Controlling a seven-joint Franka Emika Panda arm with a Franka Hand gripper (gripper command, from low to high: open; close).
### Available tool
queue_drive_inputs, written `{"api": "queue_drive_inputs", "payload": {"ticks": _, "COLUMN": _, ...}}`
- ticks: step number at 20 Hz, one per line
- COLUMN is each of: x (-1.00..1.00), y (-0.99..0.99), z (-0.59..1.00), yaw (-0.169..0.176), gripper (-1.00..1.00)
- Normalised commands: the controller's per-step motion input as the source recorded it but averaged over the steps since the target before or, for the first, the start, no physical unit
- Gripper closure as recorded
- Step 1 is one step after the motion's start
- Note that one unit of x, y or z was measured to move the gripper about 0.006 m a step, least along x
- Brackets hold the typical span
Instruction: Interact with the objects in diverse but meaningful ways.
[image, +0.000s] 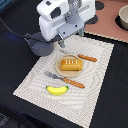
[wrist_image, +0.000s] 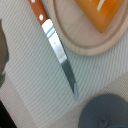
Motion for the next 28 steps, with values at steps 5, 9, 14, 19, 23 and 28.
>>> {"api": "queue_drive_inputs", "payload": {"ticks": 5, "x": 0.19, "y": -0.7, "z": 0.12, "yaw": 0.101, "gripper": -1.0}}
{"api": "queue_drive_inputs", "payload": {"ticks": 9, "x": 0.14, "y": -0.65, "z": 0.03, "yaw": 0.122, "gripper": -1.0}}
{"api": "queue_drive_inputs", "payload": {"ticks": 14, "x": 0.11, "y": -0.61, "z": 0.02, "yaw": 0.126, "gripper": -1.0}}
{"api": "queue_drive_inputs", "payload": {"ticks": 19, "x": 0.17, "y": -0.63, "z": 0.04, "yaw": 0.11, "gripper": -1.0}}
{"api": "queue_drive_inputs", "payload": {"ticks": 23, "x": 0.37, "y": -0.69, "z": 0.06, "yaw": 0.061, "gripper": -1.0}}
{"api": "queue_drive_inputs", "payload": {"ticks": 28, "x": 0.5, "y": -0.64, "z": 0.12, "yaw": 0.029, "gripper": -1.0}}
